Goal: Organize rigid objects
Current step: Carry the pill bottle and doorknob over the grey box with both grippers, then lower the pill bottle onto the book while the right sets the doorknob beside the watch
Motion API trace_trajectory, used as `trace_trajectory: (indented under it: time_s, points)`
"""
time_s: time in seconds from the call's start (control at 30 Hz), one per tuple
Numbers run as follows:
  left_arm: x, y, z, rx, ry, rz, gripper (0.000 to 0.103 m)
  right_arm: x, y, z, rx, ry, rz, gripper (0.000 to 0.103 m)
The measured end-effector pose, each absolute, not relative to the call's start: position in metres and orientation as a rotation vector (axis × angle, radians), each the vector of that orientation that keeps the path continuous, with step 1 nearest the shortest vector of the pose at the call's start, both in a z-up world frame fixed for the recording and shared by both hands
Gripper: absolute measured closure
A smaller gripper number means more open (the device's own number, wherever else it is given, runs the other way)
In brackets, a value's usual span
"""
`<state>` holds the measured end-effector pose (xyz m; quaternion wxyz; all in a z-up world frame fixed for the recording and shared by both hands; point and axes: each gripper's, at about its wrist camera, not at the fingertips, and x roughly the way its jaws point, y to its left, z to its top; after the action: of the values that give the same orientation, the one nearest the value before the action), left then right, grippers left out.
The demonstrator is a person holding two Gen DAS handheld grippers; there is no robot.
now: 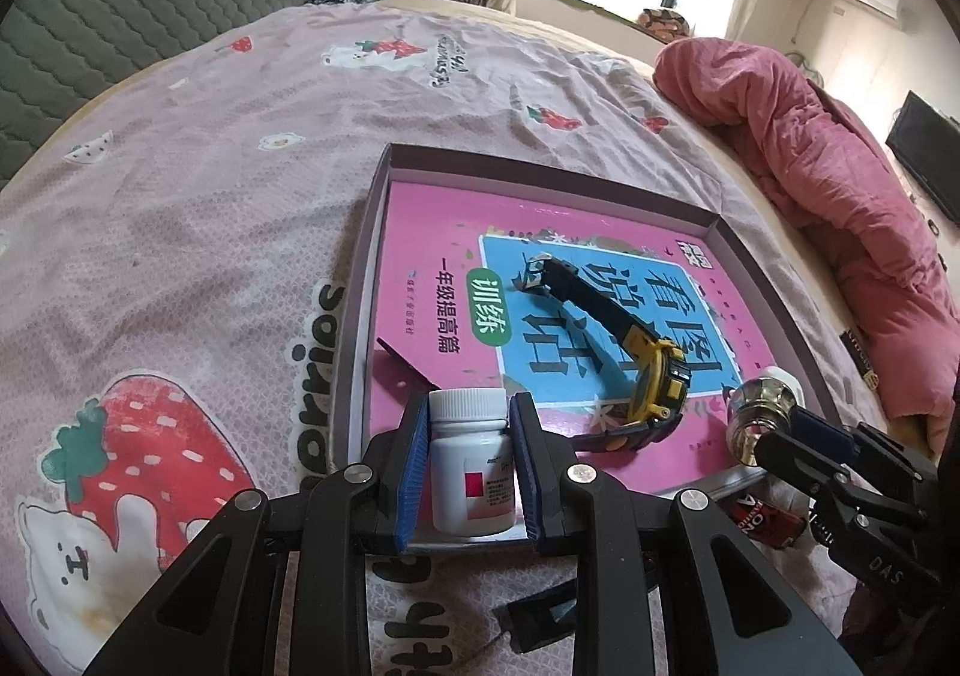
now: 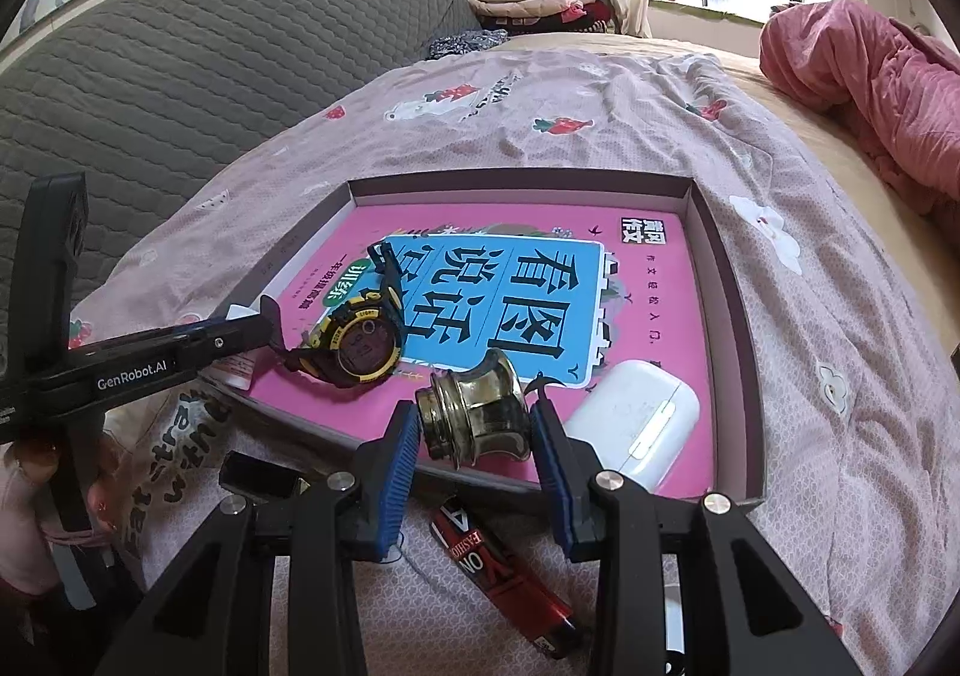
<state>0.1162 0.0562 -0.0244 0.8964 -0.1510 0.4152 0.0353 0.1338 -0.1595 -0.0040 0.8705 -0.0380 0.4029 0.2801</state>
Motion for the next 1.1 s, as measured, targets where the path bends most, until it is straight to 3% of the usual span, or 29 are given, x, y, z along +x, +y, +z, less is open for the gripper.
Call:
trace_trajectory:
  time_s: [0.53, 0.9, 1.1]
  points:
    - [0.1181, 0.0545, -0.0258, -0.304, 0.865, 0.082, 0.072, 0.1319, -0.1569, -0.0039, -0.083, 0.840, 0.603, 0.064]
    - [0.1184, 0.0540, -0.0259, -0.302, 0.865, 0.083, 0.071, 0.1284, -0.1517, -0.0018, -0.103, 0.827, 0.609, 0.056]
    - [0.1195, 0.0526, -0.0265, -0.294, 0.863, 0.075, 0.063, 0.1269, -0.1503, -0.0007, -0.117, 0.818, 0.621, 0.053]
